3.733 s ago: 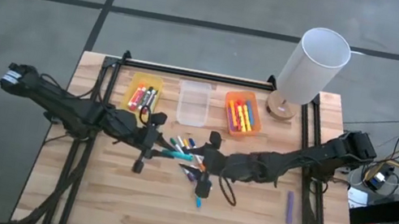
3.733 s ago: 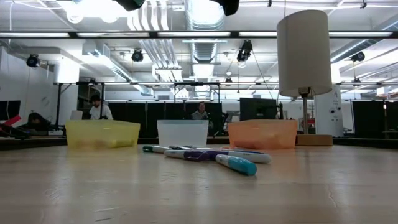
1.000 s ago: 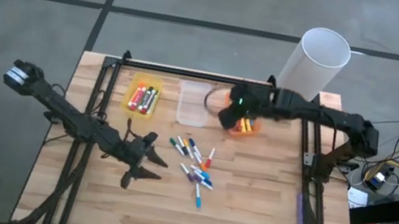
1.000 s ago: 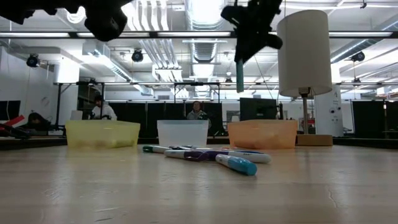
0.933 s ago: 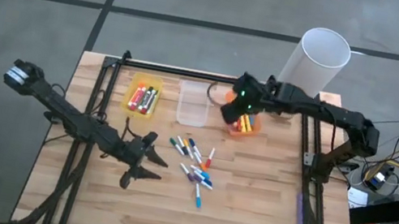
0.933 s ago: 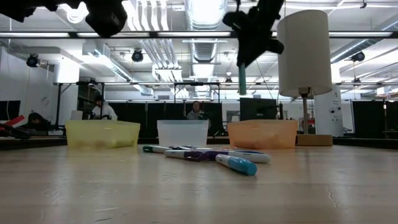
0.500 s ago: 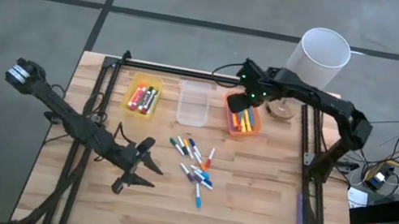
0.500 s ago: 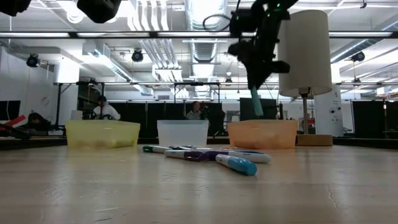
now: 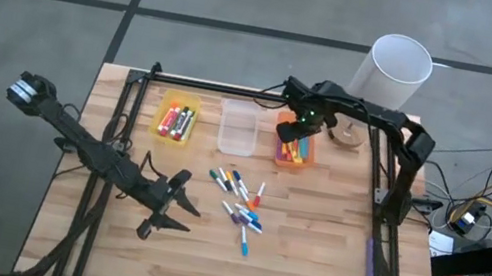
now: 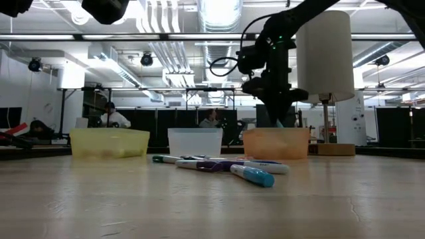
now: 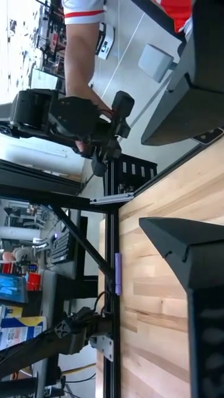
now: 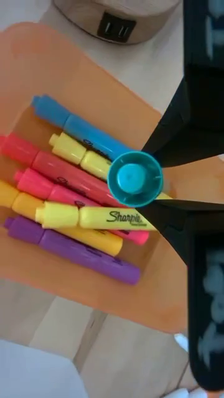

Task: Pick & Place Markers
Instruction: Put the large light blue highlighter pen into the orange bin, then put the large purple highlighter pen into the orange bin

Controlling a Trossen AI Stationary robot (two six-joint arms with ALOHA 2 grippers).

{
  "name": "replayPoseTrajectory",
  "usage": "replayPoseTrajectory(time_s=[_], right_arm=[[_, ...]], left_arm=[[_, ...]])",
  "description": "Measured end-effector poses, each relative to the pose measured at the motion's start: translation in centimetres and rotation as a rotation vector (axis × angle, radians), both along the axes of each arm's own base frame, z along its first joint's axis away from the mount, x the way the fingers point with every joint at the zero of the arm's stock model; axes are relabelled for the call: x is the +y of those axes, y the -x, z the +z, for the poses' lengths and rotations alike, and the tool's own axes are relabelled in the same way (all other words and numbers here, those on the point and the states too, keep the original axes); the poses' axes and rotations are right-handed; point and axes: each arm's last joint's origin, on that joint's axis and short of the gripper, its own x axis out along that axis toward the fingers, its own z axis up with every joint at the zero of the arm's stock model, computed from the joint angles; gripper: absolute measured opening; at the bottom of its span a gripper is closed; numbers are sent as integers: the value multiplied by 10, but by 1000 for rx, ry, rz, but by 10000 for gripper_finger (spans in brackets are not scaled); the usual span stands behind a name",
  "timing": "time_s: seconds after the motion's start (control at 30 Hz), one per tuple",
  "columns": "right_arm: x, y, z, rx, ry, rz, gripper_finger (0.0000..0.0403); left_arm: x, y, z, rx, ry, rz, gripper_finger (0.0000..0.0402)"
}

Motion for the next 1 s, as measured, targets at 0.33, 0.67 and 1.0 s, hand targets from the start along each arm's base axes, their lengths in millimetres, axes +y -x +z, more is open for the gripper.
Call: replayPoseTrajectory(time_s=[0.33,0.67,1.0], right_arm=[[-1,-1,-1,3,16,4,132],[11,-3,16,-17,22,63,188],[98,9,71,-61,54,149,189]], left_arm=[[0,0,0,4,-2,0,193],[0,0,-1,12,-6,1,193],[0,0,-4,35,-18,2,193]])
